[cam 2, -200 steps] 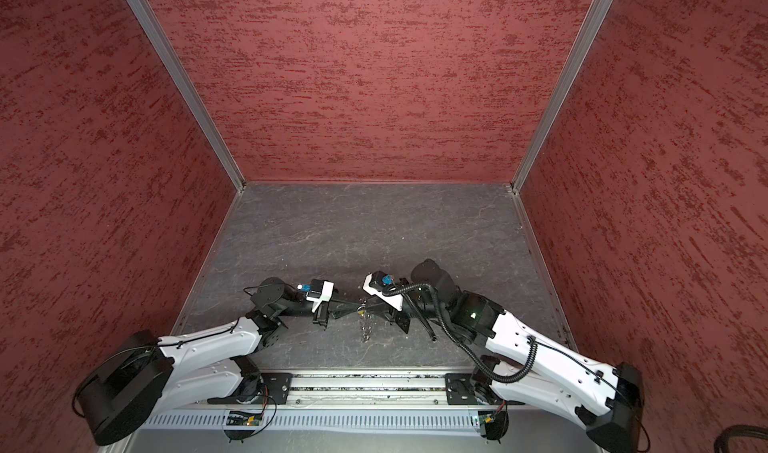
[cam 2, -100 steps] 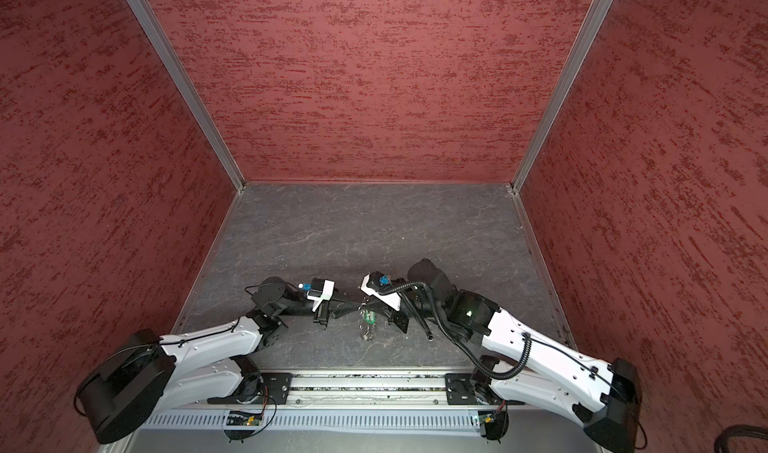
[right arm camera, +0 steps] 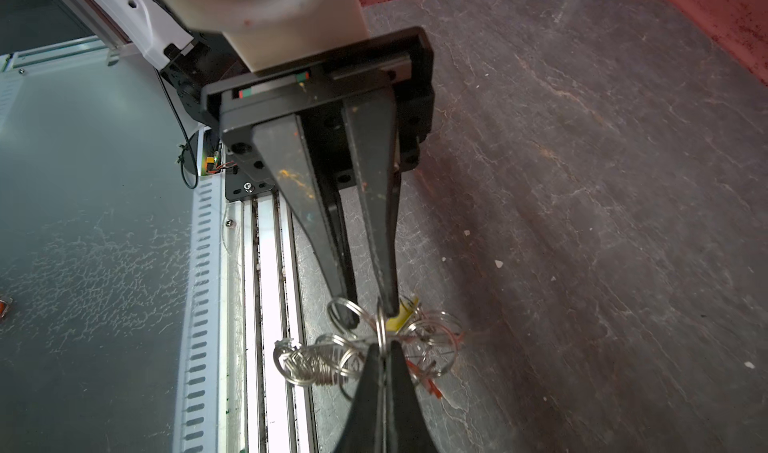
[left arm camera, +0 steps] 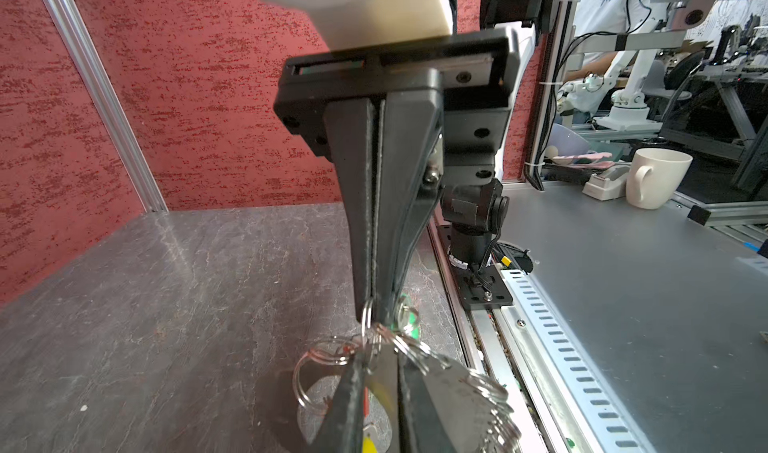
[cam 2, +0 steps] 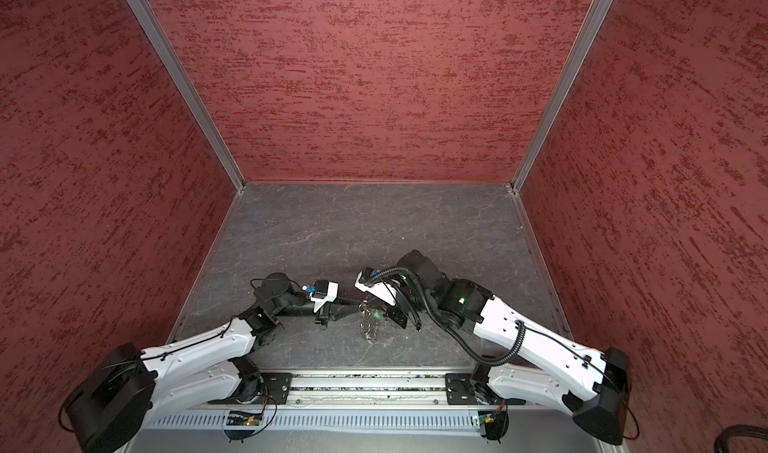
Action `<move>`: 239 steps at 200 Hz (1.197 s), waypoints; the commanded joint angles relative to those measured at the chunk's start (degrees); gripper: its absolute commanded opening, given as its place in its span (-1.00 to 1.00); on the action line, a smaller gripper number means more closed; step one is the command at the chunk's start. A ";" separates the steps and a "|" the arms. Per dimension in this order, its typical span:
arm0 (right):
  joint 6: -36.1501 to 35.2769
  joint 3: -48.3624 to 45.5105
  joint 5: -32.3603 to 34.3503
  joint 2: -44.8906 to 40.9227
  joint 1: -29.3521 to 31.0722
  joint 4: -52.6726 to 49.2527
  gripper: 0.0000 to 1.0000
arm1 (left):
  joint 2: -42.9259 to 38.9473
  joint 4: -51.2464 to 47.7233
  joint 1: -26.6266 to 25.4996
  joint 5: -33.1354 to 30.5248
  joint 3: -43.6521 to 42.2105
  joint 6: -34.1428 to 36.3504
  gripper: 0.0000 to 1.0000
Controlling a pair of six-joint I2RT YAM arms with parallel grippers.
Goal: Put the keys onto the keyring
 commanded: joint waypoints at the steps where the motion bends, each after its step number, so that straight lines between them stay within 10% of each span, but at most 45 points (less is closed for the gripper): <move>1: -3.47 5.40 1.53 2.93 0.21 -7.37 -1.00 | -0.63 -5.42 -0.30 -1.48 1.51 2.76 -0.65; 184: -5.08 7.59 1.63 7.04 2.19 -5.46 -1.00 | 0.42 -0.39 -0.24 -0.99 1.09 -1.03 -1.00; 239: -1.83 1.48 6.36 -0.51 0.97 0.41 -0.61 | 0.50 6.18 -0.13 -2.54 -0.81 -3.79 -1.00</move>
